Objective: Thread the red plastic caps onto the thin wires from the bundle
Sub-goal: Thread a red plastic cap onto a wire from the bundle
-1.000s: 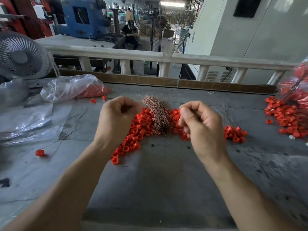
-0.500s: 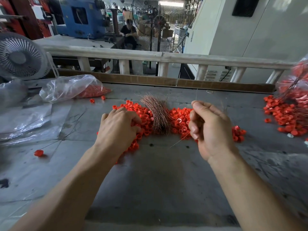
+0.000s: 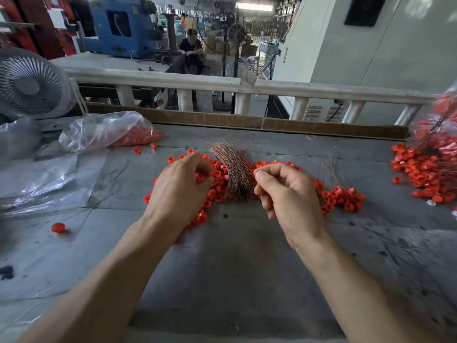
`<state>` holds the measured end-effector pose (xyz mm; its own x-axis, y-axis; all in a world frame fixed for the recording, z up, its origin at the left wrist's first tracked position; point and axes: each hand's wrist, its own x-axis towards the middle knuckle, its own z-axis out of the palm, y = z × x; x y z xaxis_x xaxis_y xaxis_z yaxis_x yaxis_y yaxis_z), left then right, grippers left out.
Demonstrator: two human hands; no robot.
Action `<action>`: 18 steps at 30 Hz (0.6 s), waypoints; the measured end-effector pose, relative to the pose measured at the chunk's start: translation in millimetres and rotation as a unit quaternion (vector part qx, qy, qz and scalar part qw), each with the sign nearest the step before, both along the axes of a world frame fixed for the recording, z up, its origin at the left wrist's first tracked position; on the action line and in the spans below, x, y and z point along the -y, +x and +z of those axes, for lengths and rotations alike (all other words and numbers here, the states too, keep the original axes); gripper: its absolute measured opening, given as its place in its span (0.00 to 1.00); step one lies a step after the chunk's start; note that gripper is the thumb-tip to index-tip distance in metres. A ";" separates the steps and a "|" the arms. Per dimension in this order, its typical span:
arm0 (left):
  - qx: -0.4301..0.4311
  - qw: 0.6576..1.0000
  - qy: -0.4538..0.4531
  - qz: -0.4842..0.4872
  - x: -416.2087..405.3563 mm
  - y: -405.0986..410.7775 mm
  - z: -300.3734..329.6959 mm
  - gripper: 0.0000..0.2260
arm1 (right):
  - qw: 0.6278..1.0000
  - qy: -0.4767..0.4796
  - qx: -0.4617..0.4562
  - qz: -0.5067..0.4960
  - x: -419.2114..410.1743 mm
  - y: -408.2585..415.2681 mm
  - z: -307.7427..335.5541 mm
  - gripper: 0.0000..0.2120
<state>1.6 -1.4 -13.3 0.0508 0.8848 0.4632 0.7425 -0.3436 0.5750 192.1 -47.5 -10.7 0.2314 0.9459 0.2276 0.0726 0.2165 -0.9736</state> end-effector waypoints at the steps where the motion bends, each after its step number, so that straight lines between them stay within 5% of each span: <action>1: 0.031 0.999 -0.006 -0.016 0.9 1.8 1.3 0.08 | 1.000 0.006 0.009 0.002 0.3 -0.9 -0.1 0.06; 18: 0.242 0.948 -0.058 -0.199 20.0 22.2 7.6 0.11 | 0.992 0.107 0.049 0.044 4.3 -5.5 -1.5 0.04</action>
